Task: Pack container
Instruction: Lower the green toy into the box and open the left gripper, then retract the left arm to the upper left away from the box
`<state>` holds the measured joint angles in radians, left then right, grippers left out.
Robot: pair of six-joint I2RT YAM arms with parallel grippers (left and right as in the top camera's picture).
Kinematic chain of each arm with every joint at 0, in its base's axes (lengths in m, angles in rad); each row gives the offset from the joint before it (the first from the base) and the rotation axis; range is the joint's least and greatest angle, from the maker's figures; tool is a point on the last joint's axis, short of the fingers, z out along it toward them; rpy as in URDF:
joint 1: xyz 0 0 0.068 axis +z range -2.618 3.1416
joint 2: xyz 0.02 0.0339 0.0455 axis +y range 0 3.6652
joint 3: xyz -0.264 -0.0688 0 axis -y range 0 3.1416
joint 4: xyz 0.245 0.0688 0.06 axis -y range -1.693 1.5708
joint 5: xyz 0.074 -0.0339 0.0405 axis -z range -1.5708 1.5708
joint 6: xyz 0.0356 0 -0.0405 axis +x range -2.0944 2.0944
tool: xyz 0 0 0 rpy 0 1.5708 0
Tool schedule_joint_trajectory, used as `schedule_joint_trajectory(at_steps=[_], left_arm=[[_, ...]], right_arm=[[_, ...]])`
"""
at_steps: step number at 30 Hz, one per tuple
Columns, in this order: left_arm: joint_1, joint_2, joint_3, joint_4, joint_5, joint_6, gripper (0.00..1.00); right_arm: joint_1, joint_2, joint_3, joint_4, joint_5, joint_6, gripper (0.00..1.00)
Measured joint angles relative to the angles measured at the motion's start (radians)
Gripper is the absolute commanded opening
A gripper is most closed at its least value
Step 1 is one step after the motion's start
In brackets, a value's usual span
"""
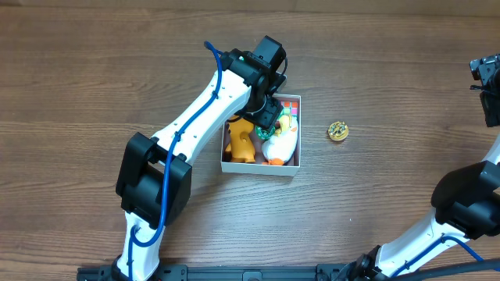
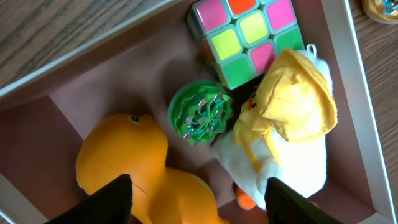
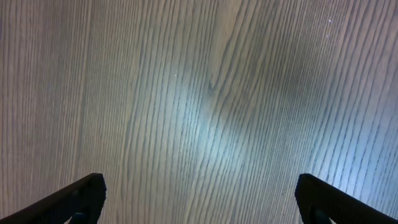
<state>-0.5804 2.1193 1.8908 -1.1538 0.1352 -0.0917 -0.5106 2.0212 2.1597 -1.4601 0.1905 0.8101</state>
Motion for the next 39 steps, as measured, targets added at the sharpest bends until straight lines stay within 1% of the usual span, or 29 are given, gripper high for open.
schedule_joint_trajectory(at_steps=[6,9,10,11,12,14,15,18,21,28,32,35,39], left_arm=[[0.003,0.000,0.003,0.016,0.001,0.000,0.73],[0.014,0.005,0.045,0.001,0.003,-0.003,0.75],[0.021,0.008,0.076,-0.004,0.003,-0.003,0.79],[0.031,0.010,0.113,-0.009,0.003,-0.003,0.86],[0.039,0.010,0.144,-0.015,0.003,-0.006,0.91],[0.066,0.010,0.230,-0.025,0.003,-0.007,0.98],[0.082,0.010,0.274,-0.032,0.004,-0.011,1.00],[0.136,0.010,0.367,-0.056,-0.010,-0.017,1.00],[0.203,0.010,0.417,-0.077,-0.057,-0.038,1.00],[0.379,0.010,0.425,-0.127,-0.146,-0.060,1.00],[0.469,0.010,0.425,-0.133,-0.165,-0.067,1.00],[0.531,0.010,0.425,-0.137,-0.173,-0.094,1.00],[0.592,0.010,0.425,-0.197,-0.178,-0.122,1.00]], right_arm=[[0.000,0.000,0.000,0.000,0.000,0.000,1.00],[0.000,0.000,0.000,0.000,0.000,0.000,1.00],[0.000,0.000,0.000,0.000,0.000,0.000,1.00],[0.000,0.000,0.000,0.000,0.000,0.000,1.00],[0.000,0.000,0.000,0.000,0.000,0.000,1.00],[0.000,0.000,0.000,0.000,0.000,0.000,1.00],[0.000,0.000,0.000,0.000,0.000,0.000,1.00],[0.000,0.000,0.000,0.000,0.000,0.000,1.00],[0.000,0.000,0.000,0.000,0.000,0.000,1.00],[0.000,0.000,0.000,0.000,0.000,0.000,1.00],[0.000,0.000,0.000,0.003,0.000,0.001,1.00],[0.000,0.000,0.000,0.047,-0.004,0.001,1.00],[0.000,0.000,0.000,0.063,-0.026,0.002,1.00]])
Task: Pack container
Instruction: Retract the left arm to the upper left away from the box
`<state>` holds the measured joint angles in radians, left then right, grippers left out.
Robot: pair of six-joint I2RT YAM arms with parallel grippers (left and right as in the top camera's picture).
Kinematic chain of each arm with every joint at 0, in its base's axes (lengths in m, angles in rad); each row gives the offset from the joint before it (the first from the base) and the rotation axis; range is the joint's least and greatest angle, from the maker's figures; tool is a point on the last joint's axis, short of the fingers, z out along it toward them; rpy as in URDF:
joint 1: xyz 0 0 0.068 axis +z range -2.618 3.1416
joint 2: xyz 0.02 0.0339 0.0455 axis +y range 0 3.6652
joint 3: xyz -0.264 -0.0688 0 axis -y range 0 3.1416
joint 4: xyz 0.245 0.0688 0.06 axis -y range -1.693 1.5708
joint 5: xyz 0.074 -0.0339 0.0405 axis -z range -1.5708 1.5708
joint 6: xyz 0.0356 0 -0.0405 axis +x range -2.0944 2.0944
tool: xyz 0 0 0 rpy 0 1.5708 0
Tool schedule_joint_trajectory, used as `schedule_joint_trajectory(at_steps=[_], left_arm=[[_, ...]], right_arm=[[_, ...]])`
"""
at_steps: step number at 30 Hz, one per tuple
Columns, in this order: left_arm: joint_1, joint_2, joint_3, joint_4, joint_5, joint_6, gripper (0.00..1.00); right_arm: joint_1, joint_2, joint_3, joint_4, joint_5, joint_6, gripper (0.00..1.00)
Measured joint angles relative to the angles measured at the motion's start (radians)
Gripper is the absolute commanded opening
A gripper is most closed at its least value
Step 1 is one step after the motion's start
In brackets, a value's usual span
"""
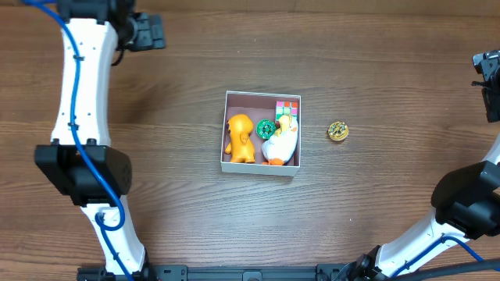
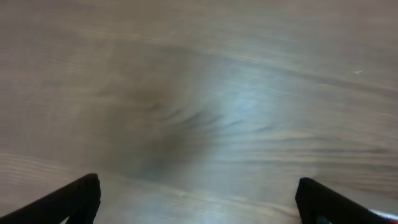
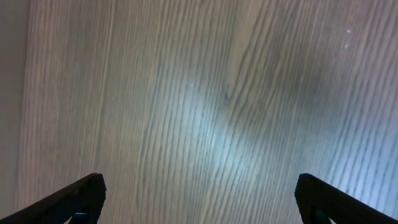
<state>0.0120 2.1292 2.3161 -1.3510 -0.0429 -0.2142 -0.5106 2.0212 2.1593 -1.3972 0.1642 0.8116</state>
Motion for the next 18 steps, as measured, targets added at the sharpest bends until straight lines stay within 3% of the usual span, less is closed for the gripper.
schedule_joint_trajectory(at_steps=[8,18], left_arm=[[0.034,0.000,0.000,-0.031,0.000,-0.020,1.00],[0.034,0.000,0.000,-0.008,0.000,-0.020,1.00]], right_arm=[[0.032,0.010,0.000,0.027,-0.147,-0.085,1.00],[0.220,0.154,-0.009,0.017,-0.185,-0.200,1.00]])
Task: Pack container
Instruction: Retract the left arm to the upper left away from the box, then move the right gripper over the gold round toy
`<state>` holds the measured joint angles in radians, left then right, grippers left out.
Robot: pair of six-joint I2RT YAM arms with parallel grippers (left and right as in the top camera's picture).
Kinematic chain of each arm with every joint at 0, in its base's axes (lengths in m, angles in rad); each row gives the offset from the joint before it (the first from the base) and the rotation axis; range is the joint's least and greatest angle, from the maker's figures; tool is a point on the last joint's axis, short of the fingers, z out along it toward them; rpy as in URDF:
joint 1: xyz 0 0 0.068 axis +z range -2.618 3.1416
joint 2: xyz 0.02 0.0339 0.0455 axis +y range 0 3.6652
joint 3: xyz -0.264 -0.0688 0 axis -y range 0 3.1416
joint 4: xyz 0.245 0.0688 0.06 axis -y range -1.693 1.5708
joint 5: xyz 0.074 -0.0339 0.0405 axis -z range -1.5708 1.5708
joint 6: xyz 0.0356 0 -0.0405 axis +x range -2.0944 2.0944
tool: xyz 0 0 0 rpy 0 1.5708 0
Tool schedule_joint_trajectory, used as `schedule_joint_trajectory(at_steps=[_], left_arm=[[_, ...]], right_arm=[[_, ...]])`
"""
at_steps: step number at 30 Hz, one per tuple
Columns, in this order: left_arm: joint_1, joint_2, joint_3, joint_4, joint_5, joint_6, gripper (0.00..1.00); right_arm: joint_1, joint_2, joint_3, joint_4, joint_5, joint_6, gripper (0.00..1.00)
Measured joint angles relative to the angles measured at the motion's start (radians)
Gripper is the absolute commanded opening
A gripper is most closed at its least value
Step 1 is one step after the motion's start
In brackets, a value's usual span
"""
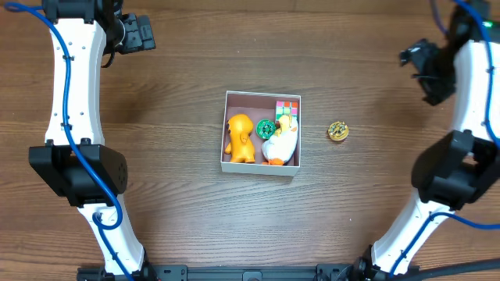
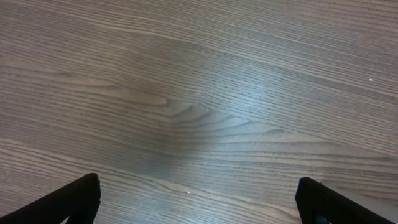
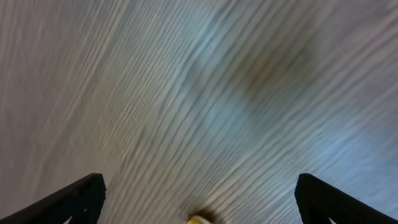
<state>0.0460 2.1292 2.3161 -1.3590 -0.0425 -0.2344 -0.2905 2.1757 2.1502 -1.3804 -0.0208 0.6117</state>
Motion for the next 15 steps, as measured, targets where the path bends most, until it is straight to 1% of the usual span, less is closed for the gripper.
schedule_joint_trajectory(at_steps=[2,4,8,11,15], left_arm=[[0.000,0.000,0.000,-0.004,0.000,0.000,1.00],[0.000,0.000,0.000,-0.005,0.000,0.000,1.00],[0.000,0.000,0.000,-0.006,0.000,0.000,1.00],[0.000,0.000,0.000,-0.006,0.000,0.000,1.00],[0.000,0.000,0.000,-0.003,0.000,0.000,1.00]], right_arm=[[0.027,0.003,0.000,0.003,-0.002,-0.030,1.00],[0.051,0.002,0.000,-0.008,0.005,-0.092,1.00],[0.105,0.002,0.000,-0.076,0.033,-0.205,1.00],[0.182,0.002,0.000,-0.137,0.035,-0.307,1.00],[0.257,0.002,0.000,-0.147,0.036,-0.387,1.00]])
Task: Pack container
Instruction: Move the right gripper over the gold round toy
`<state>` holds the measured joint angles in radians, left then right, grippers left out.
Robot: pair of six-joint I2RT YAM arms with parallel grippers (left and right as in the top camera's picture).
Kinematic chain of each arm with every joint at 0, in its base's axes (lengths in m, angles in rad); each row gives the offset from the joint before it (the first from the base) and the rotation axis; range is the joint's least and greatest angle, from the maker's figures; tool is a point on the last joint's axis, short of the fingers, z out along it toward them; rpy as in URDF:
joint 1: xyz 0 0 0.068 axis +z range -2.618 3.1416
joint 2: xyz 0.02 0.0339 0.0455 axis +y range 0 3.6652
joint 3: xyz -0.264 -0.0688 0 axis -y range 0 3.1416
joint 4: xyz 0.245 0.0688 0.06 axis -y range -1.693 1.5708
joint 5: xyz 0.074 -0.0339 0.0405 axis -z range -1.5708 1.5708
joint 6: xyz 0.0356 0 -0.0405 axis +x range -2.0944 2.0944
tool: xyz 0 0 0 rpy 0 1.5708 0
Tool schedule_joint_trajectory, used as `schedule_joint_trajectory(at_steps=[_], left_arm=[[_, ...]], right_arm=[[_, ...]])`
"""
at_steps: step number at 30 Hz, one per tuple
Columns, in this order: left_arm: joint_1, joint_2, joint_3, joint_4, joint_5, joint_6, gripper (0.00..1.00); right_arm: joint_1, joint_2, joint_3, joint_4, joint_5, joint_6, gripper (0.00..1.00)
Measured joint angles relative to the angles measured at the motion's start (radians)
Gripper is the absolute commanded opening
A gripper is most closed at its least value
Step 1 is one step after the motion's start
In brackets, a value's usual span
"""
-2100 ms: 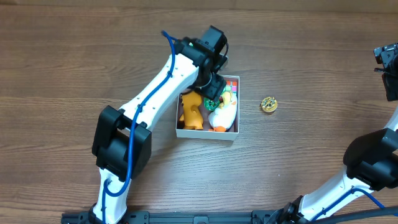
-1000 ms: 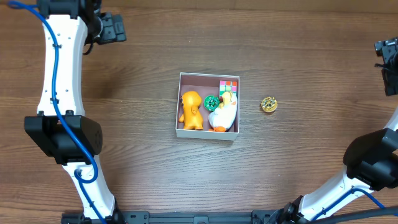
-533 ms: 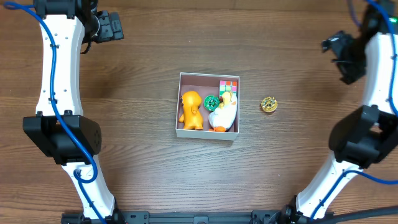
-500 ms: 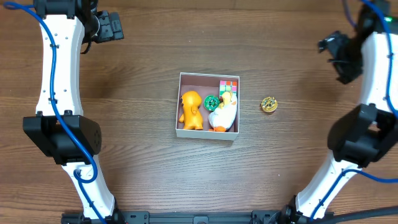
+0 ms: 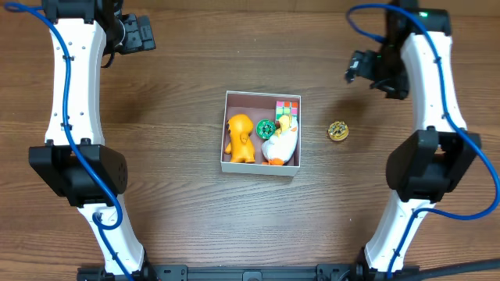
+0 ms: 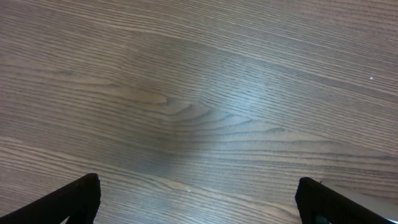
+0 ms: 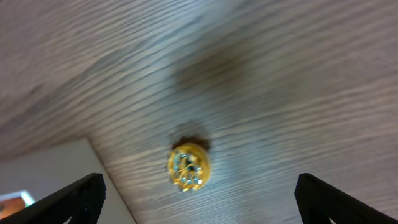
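Observation:
A white box [image 5: 258,168] sits mid-table holding an orange toy [image 5: 240,138], a green disc [image 5: 266,129], a plush duck in a yellow hood [image 5: 280,142] and a colour cube [image 5: 287,105]. A small gold round piece [image 5: 337,130] lies on the table just right of the box; the right wrist view shows the gold piece [image 7: 188,167] beside the box's corner [image 7: 50,180]. My right gripper [image 5: 361,69] hangs open behind and slightly right of the piece, its fingertips wide apart [image 7: 199,202]. At the far back left my left gripper [image 5: 141,35] is open over bare wood [image 6: 199,202].
The brown wooden table [image 5: 156,195] runs all around the box. The left arm's links [image 5: 74,94] stand along the left side and the right arm's links [image 5: 437,117] along the right side.
My right gripper has moved left from the back right toward the box, and the gold piece and the box's corner now show in its wrist view. The left arm has not moved.
My left gripper was open low over the box, above the green disc and toys, while the right arm stood at the far right edge. Then the left arm was at the back left corner. Afterwards the right arm was further in, and now hangs near the gold piece.

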<state>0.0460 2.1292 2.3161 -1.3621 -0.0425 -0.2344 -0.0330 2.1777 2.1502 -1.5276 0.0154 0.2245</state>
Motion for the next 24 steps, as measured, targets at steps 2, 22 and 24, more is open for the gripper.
schedule_joint_trajectory(at_steps=[2,22,24], left_arm=[[0.000,0.000,0.000,0.000,0.000,0.000,1.00],[0.000,0.000,0.000,-0.030,0.001,0.000,1.00],[0.000,0.000,0.000,-0.030,0.002,0.000,1.00]], right_arm=[[0.027,0.000,0.000,0.004,0.000,-0.021,1.00],[0.053,0.000,-0.386,0.159,0.017,-0.065,1.00],[0.055,0.000,-0.401,0.172,0.014,-0.065,0.99]])
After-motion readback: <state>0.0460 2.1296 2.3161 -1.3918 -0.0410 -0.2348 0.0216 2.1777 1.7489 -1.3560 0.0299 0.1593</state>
